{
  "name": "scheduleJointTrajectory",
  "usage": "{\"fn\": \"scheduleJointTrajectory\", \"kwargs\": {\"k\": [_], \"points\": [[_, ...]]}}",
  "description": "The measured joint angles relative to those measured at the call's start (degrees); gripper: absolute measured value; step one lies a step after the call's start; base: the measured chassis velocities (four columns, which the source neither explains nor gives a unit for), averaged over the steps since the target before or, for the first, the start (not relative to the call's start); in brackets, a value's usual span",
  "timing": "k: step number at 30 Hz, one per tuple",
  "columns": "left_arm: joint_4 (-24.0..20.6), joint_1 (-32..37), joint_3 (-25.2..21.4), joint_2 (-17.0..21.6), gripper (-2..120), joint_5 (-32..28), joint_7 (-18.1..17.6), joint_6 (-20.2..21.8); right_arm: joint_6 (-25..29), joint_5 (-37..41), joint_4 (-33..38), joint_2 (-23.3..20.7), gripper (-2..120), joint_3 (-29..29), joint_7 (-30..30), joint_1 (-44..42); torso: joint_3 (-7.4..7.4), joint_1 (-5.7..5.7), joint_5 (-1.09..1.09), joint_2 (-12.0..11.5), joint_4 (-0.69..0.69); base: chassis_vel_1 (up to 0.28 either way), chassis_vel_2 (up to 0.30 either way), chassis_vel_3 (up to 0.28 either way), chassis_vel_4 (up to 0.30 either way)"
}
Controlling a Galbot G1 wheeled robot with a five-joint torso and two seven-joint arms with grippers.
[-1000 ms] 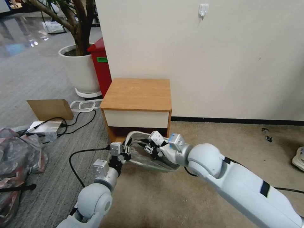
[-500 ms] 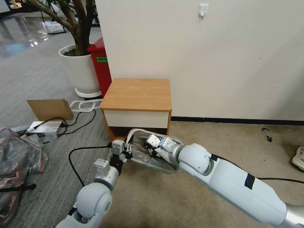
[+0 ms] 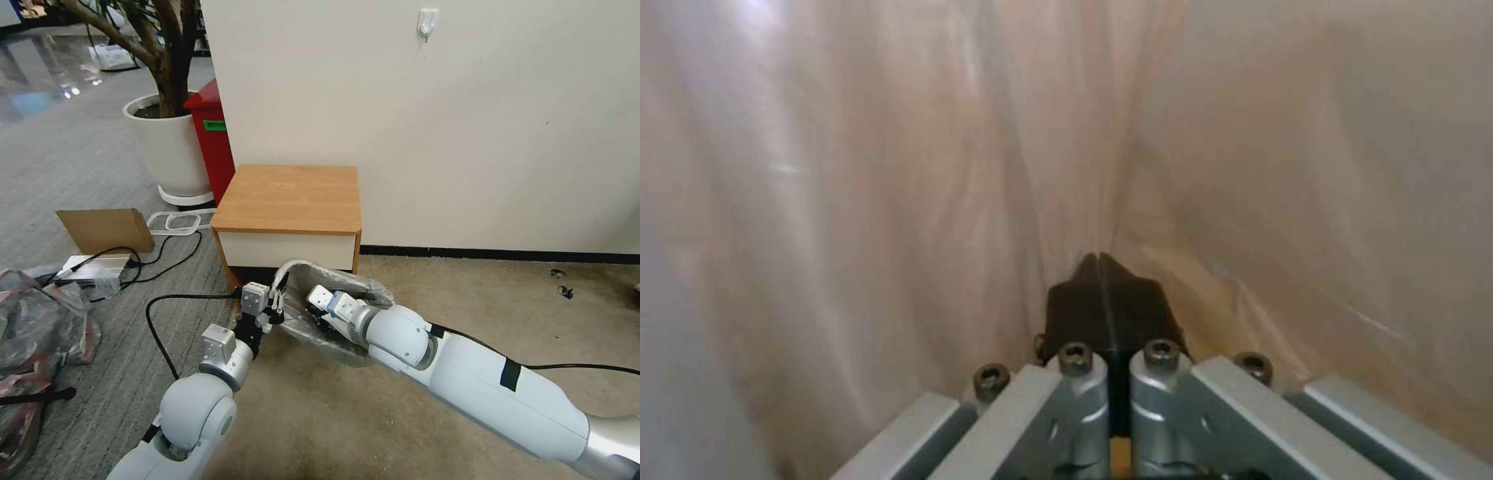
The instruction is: Pick up the garbage bag from the table and place it over the trash can.
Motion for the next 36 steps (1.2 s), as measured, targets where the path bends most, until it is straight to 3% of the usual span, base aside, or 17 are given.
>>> {"fn": "scheduleJointTrajectory", "kwargs": {"k": [36], "points": [[-3.27, 0.51, 3.12, -0.37, 7, 6.54, 3.27, -0.14, 0.04, -0.16, -7.76, 2.62, 0, -2.5, 4.98, 1.2, 0.0, 0.0, 0.0, 0.0, 0.0, 0.0, 0.0, 0.0, 0.0]]}}
